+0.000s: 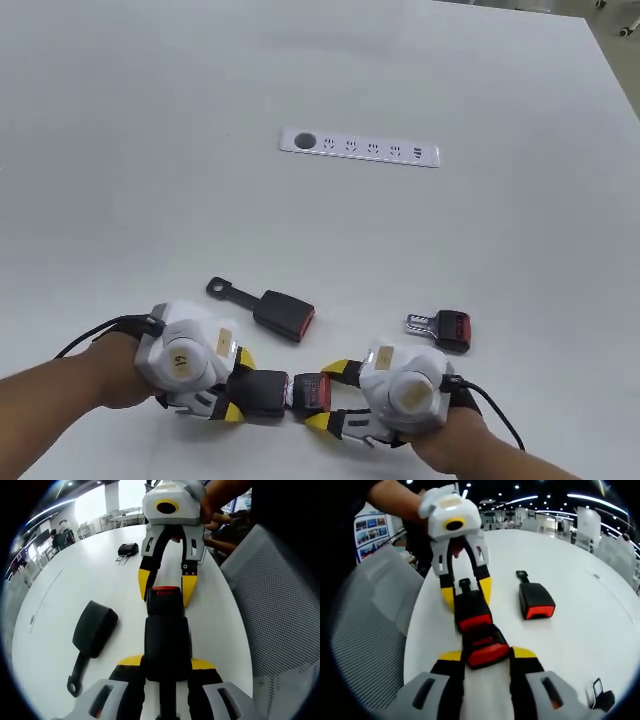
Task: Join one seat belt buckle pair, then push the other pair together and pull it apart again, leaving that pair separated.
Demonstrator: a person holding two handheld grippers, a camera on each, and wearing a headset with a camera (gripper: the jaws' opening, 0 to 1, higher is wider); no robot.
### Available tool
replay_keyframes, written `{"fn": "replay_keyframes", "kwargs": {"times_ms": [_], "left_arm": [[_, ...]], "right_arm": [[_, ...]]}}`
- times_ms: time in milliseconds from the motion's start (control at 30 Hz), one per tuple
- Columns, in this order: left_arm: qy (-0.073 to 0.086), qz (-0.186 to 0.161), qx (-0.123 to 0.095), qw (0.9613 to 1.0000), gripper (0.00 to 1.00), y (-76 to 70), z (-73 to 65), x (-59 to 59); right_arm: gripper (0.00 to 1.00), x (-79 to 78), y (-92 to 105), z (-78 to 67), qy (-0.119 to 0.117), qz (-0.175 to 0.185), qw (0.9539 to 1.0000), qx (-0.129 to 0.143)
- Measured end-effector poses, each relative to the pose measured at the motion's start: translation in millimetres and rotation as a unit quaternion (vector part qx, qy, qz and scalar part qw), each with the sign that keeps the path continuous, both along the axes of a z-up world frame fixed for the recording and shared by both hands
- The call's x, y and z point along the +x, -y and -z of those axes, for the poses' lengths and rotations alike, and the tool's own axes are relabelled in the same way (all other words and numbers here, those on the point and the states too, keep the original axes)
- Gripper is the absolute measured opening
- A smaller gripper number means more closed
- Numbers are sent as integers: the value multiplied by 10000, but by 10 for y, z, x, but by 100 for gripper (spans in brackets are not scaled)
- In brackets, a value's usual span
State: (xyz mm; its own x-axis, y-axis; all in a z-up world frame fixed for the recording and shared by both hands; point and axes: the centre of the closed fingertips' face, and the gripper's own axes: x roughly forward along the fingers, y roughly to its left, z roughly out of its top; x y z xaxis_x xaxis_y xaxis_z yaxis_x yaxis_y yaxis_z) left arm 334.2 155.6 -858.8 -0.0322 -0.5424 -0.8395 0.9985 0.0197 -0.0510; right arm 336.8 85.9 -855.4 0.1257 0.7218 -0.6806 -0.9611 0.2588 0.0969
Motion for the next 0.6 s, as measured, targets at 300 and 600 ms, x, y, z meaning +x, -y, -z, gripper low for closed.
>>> {"fn": "replay_keyframes", "kwargs": {"times_ms": [300,600], "left_arm": [[-100,-26,-242,9997,33,-12,-20,3],[-81,-2,-385,9992,33,-8,-21,-4]], "right_arm": [[34,-32,20,10,165,184,9997,-59],[33,-38,34,11,217,129,9996,-101]]}}
